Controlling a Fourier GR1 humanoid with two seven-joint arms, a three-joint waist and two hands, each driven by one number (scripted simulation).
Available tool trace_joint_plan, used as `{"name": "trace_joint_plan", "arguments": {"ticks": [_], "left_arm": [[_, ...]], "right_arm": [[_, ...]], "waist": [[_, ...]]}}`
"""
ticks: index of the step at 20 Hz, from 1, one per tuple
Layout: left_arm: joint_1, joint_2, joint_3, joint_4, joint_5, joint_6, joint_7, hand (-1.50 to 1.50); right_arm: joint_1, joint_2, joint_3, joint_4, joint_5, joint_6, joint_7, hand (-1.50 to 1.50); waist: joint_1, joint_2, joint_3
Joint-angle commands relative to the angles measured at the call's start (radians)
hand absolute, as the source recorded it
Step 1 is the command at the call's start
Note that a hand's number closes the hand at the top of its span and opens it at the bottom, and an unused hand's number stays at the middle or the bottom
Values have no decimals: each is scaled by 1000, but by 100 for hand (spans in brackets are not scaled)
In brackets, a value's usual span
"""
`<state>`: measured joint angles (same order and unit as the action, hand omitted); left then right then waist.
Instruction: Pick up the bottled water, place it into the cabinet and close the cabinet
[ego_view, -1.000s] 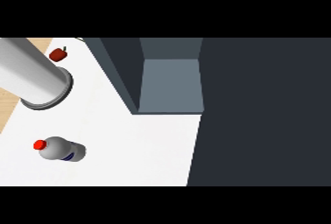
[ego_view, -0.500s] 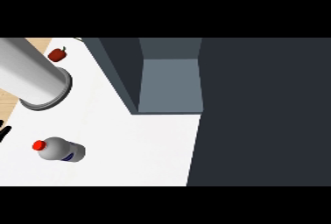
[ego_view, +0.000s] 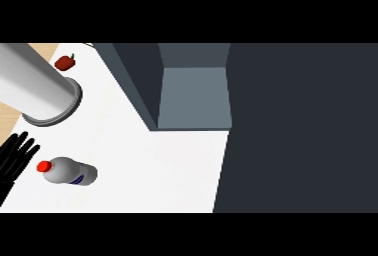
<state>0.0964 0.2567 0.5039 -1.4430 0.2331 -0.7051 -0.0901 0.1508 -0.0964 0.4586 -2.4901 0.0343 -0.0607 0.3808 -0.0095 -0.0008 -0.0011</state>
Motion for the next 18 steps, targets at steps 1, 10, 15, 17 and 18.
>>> {"name": "trace_joint_plan", "arguments": {"ticks": [1, 10, 15, 17, 18], "left_arm": [[-64, 16, -4, 180, -103, 11, -120, -150], [-128, 80, -36, 528, -250, -11, -424, -150], [-227, 92, -59, 684, -278, 38, -495, -150], [-226, 87, -77, 764, -319, 57, -607, -150], [-230, 91, -84, 761, -319, 58, -609, -150]], "right_arm": [[26, -32, 17, -158, 63, -8, 76, -150], [9, -37, 51, -102, 107, -44, 31, -150], [-32, -19, 78, -57, 145, -82, 46, -150], [64, -61, 94, -54, 101, -48, -60, -150], [-3, -62, 54, -148, 90, -75, 88, -150]], "waist": [[-6, 0, -1], [-5, 0, -1], [-1, 1, -1], [-12, 1, -1], [-8, 1, -2]]}}
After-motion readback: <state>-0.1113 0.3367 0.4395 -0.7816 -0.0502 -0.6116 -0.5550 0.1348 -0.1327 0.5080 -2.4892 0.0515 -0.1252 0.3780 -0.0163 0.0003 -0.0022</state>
